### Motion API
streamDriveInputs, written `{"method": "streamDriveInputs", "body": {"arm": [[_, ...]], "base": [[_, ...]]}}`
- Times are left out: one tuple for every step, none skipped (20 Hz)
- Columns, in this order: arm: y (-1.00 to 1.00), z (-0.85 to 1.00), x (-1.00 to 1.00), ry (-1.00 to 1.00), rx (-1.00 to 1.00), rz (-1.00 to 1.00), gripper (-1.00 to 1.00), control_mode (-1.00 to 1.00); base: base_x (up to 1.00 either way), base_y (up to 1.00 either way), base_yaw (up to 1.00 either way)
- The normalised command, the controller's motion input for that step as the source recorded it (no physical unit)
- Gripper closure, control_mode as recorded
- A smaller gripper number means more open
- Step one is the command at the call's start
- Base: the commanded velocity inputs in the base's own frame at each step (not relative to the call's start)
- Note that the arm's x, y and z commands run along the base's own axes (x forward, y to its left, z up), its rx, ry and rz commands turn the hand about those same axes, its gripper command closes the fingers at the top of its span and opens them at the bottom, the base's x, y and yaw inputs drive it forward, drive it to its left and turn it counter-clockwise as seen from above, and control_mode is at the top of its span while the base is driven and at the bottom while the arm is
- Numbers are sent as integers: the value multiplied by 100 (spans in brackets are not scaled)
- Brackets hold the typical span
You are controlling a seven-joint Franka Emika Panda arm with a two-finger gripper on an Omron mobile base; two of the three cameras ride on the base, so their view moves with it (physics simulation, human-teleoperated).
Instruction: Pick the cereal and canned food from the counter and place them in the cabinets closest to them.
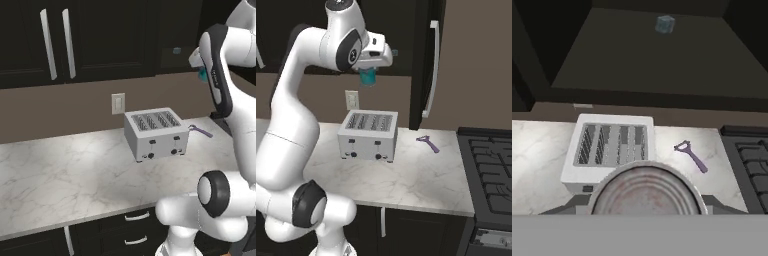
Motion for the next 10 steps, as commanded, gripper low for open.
{"method": "streamDriveInputs", "body": {"arm": [[0,17,53,0,2,-4,100,-100],[0,15,53,0,2,-4,100,-100],[0,15,54,0,2,-4,100,-100],[0,14,55,0,1,-4,100,-100],[0,14,58,0,2,-4,100,-100],[0,19,60,0,4,-1,100,-100],[-3,21,58,0,6,-1,100,-100],[-8,22,55,0,8,-1,100,-100],[-13,23,56,0,9,-1,100,-100],[-12,21,59,0,8,0,100,-100]], "base": [[0,0,0],[0,0,0],[0,0,0],[0,0,0],[0,0,0],[0,0,0],[0,0,0],[0,0,0],[0,0,0],[0,0,0]]}}
